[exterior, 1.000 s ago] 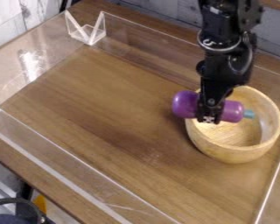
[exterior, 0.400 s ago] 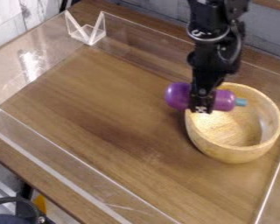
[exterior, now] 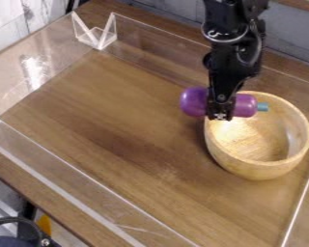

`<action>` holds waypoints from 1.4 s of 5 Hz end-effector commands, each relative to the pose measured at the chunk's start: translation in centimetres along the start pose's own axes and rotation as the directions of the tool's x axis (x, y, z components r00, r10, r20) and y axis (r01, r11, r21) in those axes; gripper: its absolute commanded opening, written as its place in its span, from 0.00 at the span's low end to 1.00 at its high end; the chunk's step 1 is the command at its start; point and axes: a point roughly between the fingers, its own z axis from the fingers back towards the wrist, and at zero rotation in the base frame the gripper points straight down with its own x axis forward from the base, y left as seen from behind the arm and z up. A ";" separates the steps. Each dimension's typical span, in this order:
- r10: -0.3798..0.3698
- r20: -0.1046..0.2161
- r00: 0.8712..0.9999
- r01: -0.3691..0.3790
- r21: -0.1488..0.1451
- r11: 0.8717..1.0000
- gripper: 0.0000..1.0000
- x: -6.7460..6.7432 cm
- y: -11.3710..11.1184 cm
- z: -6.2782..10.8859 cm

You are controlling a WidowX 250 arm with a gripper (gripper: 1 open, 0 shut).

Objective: Put the purple eggplant in the brown bowl

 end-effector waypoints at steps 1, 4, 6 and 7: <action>0.000 0.027 1.000 -0.001 0.045 0.999 0.00 0.7 1.0 0.9; 0.028 0.034 0.999 -0.030 0.059 0.998 0.00 2.8 0.6 -0.1; 0.027 0.036 0.999 -0.029 0.065 0.997 0.00 5.8 -0.6 -1.6; 0.028 0.034 0.999 -0.030 0.068 0.997 0.00 6.7 -1.2 -2.4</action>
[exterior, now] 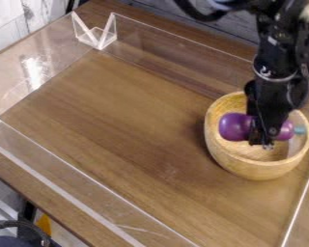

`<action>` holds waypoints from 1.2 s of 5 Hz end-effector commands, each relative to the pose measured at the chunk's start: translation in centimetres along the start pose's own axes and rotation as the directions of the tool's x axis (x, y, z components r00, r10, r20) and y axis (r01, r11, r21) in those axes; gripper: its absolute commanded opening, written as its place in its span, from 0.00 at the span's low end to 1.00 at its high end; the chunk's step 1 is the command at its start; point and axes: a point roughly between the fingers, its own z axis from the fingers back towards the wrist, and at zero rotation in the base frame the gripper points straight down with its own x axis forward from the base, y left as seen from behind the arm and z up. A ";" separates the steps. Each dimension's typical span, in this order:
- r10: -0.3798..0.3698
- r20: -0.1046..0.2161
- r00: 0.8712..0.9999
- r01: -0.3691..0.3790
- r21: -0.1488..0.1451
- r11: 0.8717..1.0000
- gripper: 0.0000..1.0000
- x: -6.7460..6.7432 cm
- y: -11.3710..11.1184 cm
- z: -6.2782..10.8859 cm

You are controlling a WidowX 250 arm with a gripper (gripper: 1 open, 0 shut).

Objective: Put the purple eggplant in the brown bowl

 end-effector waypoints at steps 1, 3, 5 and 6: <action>0.000 0.052 0.999 -0.003 0.048 0.999 0.00 1.5 1.0 1.2; 0.010 0.047 0.999 -0.012 0.052 0.999 0.00 1.4 1.1 1.3; 0.019 0.042 0.999 -0.022 0.056 0.998 0.00 1.4 1.1 1.5; 0.024 0.040 0.999 -0.027 0.058 0.998 0.00 1.4 1.2 1.6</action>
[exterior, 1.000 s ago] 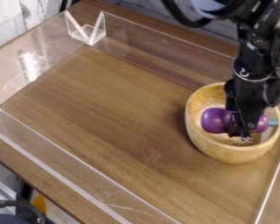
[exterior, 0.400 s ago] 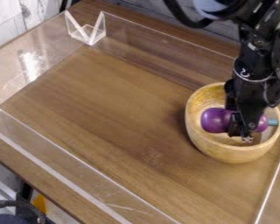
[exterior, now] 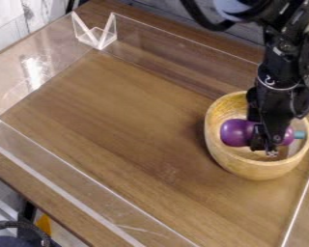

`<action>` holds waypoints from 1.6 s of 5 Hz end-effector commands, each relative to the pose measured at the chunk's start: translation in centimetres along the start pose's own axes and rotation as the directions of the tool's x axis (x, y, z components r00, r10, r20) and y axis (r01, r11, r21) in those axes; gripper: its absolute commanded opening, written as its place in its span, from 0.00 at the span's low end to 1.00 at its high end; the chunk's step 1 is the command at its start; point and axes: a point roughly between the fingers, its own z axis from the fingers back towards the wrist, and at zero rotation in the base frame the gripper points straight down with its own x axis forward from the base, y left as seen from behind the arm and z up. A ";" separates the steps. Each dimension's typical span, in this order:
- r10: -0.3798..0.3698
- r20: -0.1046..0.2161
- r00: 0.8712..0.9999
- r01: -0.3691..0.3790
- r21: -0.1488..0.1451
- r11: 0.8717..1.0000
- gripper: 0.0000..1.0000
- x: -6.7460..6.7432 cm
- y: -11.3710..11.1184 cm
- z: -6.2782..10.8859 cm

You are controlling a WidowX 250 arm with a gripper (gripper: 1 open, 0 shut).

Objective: Put the purple eggplant in the brown bowl

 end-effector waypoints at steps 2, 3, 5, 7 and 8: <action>0.001 0.054 0.999 -0.004 0.052 0.999 0.00 1.3 1.1 1.9; 0.007 0.053 0.999 -0.010 0.054 0.998 0.00 1.3 1.1 2.0; 0.018 0.051 0.999 -0.021 0.059 0.998 0.00 1.2 1.2 2.0; 0.029 0.050 0.998 -0.032 0.062 0.998 0.00 1.2 1.3 1.9; 0.035 0.050 0.998 -0.038 0.062 0.997 0.00 1.2 1.3 1.8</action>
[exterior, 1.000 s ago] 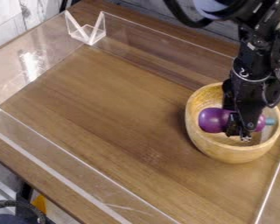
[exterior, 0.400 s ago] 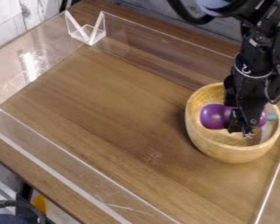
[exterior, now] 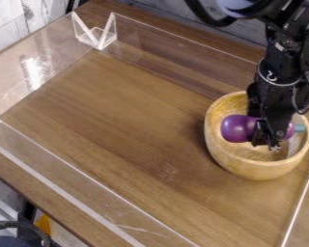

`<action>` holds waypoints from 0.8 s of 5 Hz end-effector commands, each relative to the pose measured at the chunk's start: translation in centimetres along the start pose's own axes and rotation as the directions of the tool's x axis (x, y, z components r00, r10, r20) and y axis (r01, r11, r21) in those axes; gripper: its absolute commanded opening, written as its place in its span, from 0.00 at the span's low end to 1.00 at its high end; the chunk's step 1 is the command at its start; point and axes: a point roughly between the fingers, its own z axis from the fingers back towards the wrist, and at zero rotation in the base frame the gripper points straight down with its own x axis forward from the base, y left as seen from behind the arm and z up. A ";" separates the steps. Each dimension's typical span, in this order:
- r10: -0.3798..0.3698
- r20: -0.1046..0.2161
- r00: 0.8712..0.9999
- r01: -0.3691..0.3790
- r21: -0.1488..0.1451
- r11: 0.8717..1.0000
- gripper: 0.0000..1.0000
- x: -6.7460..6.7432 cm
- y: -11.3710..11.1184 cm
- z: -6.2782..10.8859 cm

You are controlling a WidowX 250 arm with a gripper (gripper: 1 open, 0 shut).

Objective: Put the purple eggplant in the brown bowl

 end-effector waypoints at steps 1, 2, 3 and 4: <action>0.004 0.049 0.999 -0.006 0.037 0.999 0.00 1.0 0.8 1.3; 0.009 0.046 0.999 -0.011 0.032 0.999 1.00 0.7 0.8 1.2; 0.014 0.044 0.999 -0.015 0.031 0.999 0.00 0.7 0.8 0.9; 0.019 0.041 0.999 -0.020 0.030 0.999 0.00 0.5 0.9 0.6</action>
